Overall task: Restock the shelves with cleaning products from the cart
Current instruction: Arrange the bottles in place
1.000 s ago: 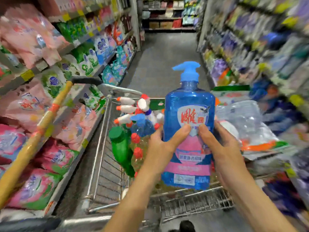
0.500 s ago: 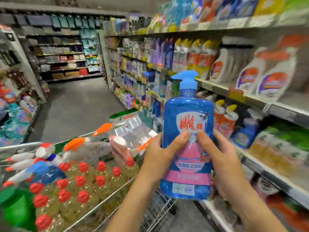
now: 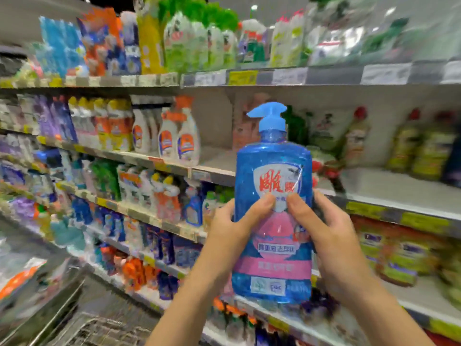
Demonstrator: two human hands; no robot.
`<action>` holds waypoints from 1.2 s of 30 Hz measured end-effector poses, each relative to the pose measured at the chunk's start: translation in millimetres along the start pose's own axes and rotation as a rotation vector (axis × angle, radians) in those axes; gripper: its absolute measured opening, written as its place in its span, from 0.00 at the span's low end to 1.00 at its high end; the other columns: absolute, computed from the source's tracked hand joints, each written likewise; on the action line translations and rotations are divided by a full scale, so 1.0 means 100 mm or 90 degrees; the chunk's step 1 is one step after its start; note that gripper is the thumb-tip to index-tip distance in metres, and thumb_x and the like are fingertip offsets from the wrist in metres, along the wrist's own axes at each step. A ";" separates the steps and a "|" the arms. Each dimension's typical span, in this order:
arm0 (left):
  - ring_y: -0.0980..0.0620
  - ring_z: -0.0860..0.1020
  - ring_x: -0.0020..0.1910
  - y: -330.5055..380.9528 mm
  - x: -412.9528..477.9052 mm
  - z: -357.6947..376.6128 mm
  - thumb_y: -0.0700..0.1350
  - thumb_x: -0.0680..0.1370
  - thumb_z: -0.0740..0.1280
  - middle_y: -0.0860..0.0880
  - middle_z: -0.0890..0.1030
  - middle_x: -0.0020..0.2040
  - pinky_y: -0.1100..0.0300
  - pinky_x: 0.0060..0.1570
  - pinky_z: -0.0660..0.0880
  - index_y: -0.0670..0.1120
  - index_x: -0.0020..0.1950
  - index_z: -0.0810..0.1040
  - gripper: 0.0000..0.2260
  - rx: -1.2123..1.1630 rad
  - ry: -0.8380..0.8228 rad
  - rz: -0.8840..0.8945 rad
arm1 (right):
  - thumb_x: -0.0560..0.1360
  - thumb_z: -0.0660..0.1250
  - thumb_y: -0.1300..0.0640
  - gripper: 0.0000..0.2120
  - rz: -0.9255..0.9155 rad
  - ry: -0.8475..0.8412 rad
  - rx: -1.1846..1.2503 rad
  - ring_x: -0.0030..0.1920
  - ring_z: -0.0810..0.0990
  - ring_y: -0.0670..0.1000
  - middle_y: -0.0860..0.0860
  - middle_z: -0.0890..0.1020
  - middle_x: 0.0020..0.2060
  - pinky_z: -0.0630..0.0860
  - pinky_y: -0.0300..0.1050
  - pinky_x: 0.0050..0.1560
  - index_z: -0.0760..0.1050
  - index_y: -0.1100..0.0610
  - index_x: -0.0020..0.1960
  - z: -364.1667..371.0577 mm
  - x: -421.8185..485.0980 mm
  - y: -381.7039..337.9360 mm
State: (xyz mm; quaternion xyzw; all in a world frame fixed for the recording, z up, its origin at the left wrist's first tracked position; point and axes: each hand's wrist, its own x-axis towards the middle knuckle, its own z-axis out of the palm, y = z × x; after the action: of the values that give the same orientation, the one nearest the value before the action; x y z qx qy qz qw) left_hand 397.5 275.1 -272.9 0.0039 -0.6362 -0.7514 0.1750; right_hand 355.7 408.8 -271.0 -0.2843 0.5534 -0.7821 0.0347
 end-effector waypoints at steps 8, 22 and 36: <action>0.42 0.83 0.49 -0.32 0.74 1.01 0.55 0.66 0.76 0.43 0.85 0.50 0.51 0.48 0.81 0.45 0.56 0.82 0.22 -0.003 -0.187 -0.064 | 0.64 0.75 0.41 0.20 0.008 0.162 -0.022 0.47 0.85 0.52 0.52 0.85 0.49 0.81 0.43 0.39 0.80 0.47 0.53 -1.11 0.20 -0.12; 0.45 0.84 0.47 -0.93 2.31 2.74 0.60 0.63 0.75 0.46 0.85 0.48 0.52 0.48 0.80 0.47 0.55 0.81 0.26 -0.038 -0.446 -0.118 | 0.59 0.77 0.38 0.28 -0.010 0.439 -0.081 0.49 0.84 0.61 0.59 0.85 0.49 0.79 0.60 0.52 0.80 0.52 0.54 -2.79 1.01 -0.22; 0.62 0.83 0.46 -1.31 2.94 4.34 0.53 0.66 0.73 0.60 0.85 0.46 0.68 0.45 0.77 0.54 0.53 0.80 0.16 0.123 -0.554 0.003 | 0.66 0.69 0.41 0.27 0.029 0.353 -0.154 0.53 0.84 0.53 0.52 0.85 0.53 0.81 0.46 0.50 0.75 0.50 0.62 -4.65 1.30 -0.64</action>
State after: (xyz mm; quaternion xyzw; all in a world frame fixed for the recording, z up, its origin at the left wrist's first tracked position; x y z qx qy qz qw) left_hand -11.0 627.8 -251.5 -0.2977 -0.7181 -0.6196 -0.1085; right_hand 38.8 779.1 -266.2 -0.0499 0.6369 -0.7576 -0.1341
